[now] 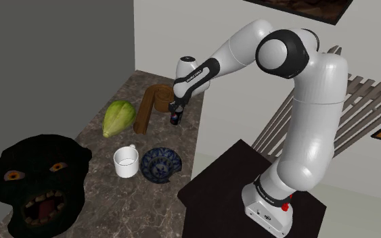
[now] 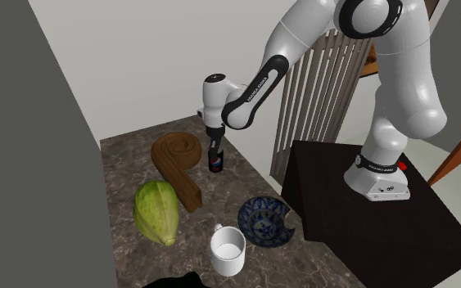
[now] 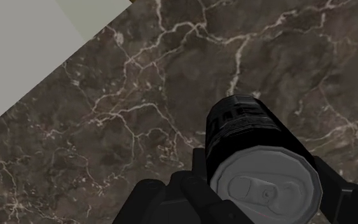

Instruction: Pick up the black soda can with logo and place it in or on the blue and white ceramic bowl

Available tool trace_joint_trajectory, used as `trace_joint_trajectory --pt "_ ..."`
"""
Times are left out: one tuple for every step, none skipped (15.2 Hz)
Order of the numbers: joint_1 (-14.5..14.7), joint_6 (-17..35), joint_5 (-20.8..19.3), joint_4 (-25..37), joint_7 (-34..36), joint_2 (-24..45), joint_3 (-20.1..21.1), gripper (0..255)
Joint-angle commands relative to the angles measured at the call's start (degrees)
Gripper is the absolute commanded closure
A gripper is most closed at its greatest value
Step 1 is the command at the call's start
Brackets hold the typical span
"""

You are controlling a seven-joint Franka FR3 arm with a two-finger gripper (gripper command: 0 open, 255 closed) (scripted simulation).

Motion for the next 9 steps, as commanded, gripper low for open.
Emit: trace_joint_trajectory --pt "0.0 0.0 0.0 0.0 0.0 0.0 0.0 255" --pt "0.0 0.0 0.0 0.0 0.0 0.0 0.0 255" --pt "0.0 0.0 0.0 0.0 0.0 0.0 0.0 255" --pt "0.0 -0.6 0.0 -0.1 -0.1 -0.6 0.0 255" --pt "-0.1 -1.1 0.1 -0.1 -0.1 -1.2 0.0 255" --pt "-0.1 -1.7 0.1 -0.2 -0.2 -1.9 0.1 255" --pt "-0.1 -2.3 0.2 -0.2 -0.2 -2.5 0.1 255" --pt "-0.1 -2.9 0.2 -0.2 -0.3 -3.1 0.1 255" --pt "-0.1 -3.5 0.2 -0.2 -0.3 -3.7 0.1 255"
